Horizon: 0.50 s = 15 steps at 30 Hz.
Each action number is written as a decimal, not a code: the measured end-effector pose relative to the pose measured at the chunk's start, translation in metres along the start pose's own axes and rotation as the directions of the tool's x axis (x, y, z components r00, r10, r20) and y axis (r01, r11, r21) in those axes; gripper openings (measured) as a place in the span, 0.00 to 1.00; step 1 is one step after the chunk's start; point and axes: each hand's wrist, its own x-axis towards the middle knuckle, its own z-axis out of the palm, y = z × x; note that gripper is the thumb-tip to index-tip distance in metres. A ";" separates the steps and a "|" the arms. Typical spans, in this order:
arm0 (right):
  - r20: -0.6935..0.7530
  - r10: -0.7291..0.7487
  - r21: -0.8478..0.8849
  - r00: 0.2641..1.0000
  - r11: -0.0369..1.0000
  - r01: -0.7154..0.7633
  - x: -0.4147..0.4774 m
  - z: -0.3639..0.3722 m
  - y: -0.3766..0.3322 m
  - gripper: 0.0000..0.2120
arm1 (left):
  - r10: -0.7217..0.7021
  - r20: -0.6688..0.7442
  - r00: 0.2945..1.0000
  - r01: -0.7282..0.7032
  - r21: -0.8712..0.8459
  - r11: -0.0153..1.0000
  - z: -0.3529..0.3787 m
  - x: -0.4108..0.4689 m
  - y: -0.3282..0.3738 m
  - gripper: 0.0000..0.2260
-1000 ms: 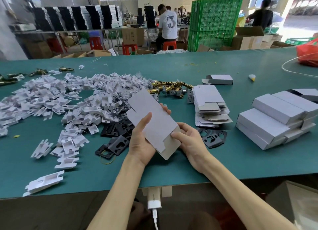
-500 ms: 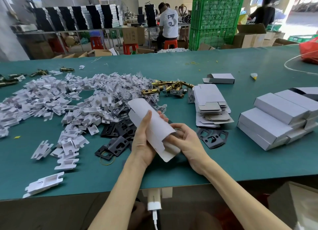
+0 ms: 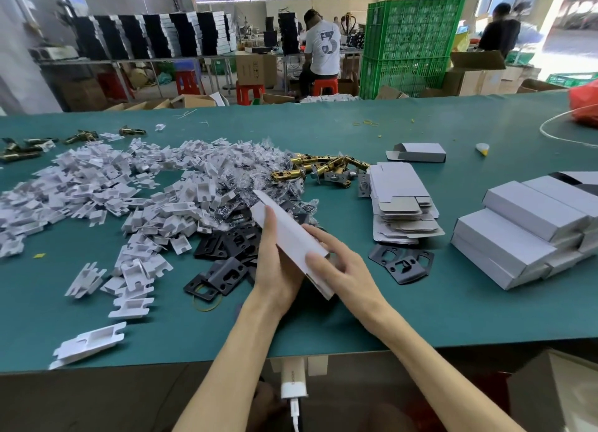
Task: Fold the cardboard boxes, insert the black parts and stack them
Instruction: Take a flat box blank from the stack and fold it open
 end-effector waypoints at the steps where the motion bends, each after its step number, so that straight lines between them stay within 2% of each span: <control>1: -0.024 0.024 0.085 0.999 0.996 -0.022 0.000 -0.002 0.000 0.19 | -0.022 0.010 1.000 0.022 0.005 1.000 0.001 -0.001 0.001 0.29; 2: -0.029 0.047 0.157 0.998 0.987 -0.042 0.000 -0.004 0.000 0.17 | -0.041 0.019 0.999 0.041 0.017 0.999 0.004 -0.003 0.002 0.30; 4: 0.002 0.053 0.169 0.999 0.984 -0.052 0.001 -0.004 -0.001 0.16 | -0.041 0.020 0.999 0.040 0.072 0.997 0.006 -0.004 0.002 0.42; 5: 0.023 0.041 0.128 0.999 0.991 -0.043 0.000 -0.003 -0.001 0.19 | -0.029 0.018 0.999 0.028 0.090 0.996 0.007 -0.004 0.002 0.48; 10: 0.106 0.024 -0.063 0.994 0.998 -0.018 -0.001 0.004 0.003 0.36 | 0.071 -0.032 0.997 -0.063 0.191 0.980 0.005 -0.006 0.001 0.56; 12: 0.114 0.011 -0.064 0.993 0.998 -0.004 -0.001 0.003 0.005 0.37 | 0.117 -0.029 0.993 -0.106 0.244 0.964 0.003 -0.004 -0.003 0.53; 15: 0.025 0.017 0.009 1.000 1.000 -0.017 -0.001 0.002 0.005 0.31 | 0.124 0.045 0.991 -0.131 0.213 0.968 0.005 -0.003 -0.003 0.46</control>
